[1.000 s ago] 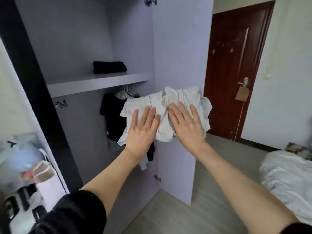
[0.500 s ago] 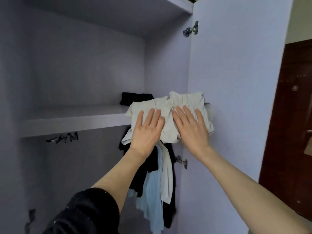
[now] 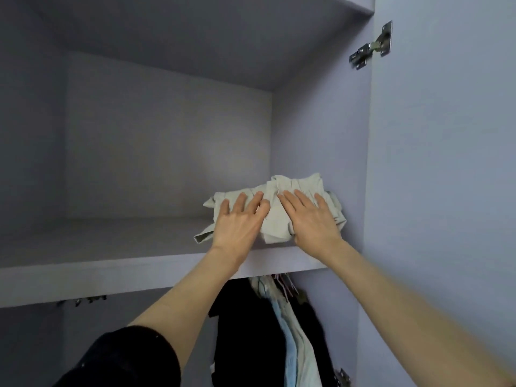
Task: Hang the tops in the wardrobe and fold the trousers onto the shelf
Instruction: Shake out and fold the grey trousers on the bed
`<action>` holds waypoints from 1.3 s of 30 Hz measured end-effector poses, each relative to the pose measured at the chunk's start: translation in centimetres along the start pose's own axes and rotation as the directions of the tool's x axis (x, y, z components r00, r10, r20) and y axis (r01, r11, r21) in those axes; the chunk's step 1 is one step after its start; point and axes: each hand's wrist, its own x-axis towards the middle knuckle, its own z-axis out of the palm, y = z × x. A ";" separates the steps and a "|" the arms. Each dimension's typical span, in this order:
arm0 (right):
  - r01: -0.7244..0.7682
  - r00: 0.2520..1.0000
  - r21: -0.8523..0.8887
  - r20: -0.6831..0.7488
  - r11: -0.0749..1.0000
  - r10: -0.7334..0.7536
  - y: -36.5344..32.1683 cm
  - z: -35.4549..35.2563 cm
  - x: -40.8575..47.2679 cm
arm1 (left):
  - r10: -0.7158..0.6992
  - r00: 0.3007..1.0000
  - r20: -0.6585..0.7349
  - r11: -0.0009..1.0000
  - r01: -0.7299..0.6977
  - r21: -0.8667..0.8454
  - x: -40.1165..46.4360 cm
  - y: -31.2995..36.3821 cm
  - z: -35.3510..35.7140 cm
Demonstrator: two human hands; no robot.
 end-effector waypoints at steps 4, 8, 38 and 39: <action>0.032 0.993 0.126 0.105 0.992 -0.045 2.0 5.9 3.7 | -0.035 0.981 0.191 0.987 0.065 -0.149 4.2 0.6 5.7; 0.073 0.994 0.304 0.050 0.950 -0.092 4.1 10.1 4.6 | 0.060 0.936 0.347 0.917 0.086 -0.389 7.1 0.1 9.7; -0.146 0.859 0.517 0.489 0.844 -0.150 4.2 15.0 8.5 | -0.125 0.764 0.633 0.873 0.388 -0.296 8.9 1.2 14.0; -0.156 0.874 0.524 0.468 0.837 -0.130 4.2 14.5 7.4 | -0.151 0.790 0.594 0.851 0.410 -0.330 7.9 1.5 13.5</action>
